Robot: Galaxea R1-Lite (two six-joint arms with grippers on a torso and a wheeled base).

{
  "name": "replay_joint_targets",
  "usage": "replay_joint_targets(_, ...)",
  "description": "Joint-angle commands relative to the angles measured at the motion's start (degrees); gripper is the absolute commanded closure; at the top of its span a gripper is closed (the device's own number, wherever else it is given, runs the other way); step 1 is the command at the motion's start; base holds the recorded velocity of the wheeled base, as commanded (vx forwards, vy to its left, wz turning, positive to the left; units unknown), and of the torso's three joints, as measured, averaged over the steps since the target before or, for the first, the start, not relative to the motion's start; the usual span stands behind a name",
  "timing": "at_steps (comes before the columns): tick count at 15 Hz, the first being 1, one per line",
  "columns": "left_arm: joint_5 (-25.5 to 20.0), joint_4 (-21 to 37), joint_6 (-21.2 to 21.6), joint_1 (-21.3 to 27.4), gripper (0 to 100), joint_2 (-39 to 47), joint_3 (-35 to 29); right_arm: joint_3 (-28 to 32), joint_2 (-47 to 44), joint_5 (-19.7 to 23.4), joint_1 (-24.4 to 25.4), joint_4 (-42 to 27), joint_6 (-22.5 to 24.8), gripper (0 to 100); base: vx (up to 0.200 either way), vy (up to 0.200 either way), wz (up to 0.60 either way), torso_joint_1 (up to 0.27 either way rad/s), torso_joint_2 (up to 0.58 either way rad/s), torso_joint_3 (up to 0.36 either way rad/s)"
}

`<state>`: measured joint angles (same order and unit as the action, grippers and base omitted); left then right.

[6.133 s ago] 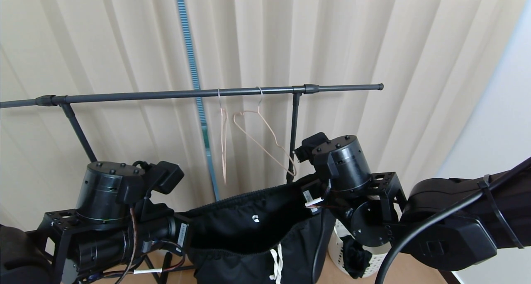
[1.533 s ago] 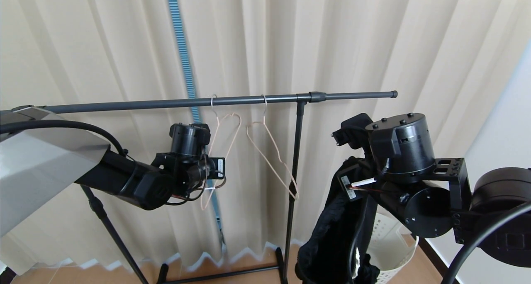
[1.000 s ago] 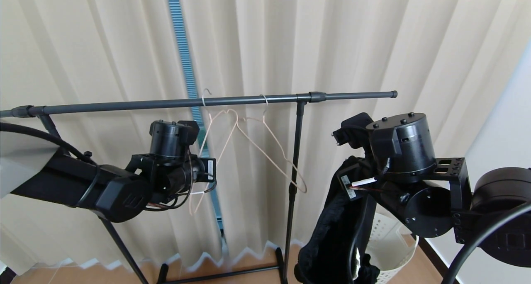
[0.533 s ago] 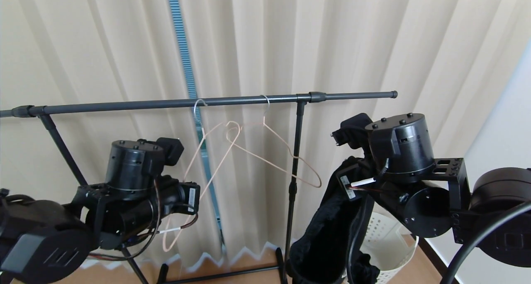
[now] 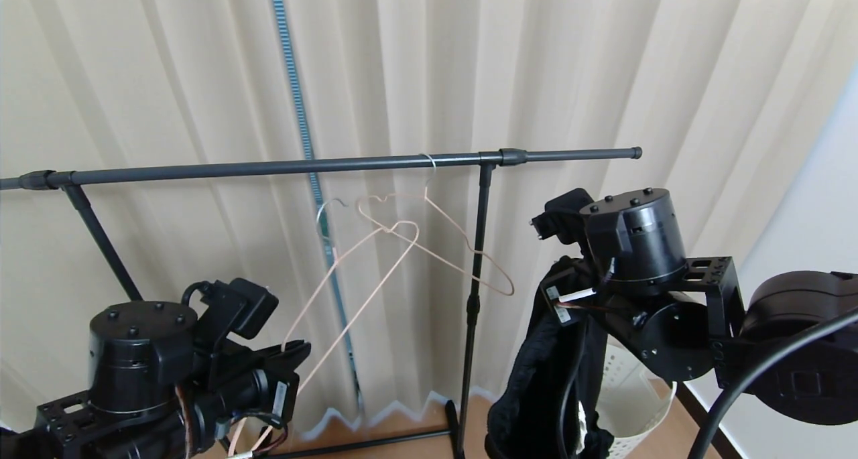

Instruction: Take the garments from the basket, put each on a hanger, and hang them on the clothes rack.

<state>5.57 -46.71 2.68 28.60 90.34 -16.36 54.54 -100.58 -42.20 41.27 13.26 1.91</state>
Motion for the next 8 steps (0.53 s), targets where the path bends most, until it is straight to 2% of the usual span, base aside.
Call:
replay_joint_targets(1,-0.9,-1.6,0.0,1.9,100,-0.5,2.3,0.2,-0.8,0.0,-1.0,0.0,0.2,100,0.000,0.000,0.00,0.000,0.00,0.000)
replay_joint_targets(3,-2.2,-3.6,0.0,3.5,100,-1.0,4.1,0.9,-2.0,-0.2,-4.3,0.7,1.2,100,0.000,0.000,0.00,0.000,0.00,0.000)
replay_joint_targets(8,-10.8,-5.9,1.3,4.8,100,-3.5,8.1,2.9,-5.2,-3.9,-7.4,2.5,1.3,100,0.000,0.000,0.00,0.000,0.00,0.000)
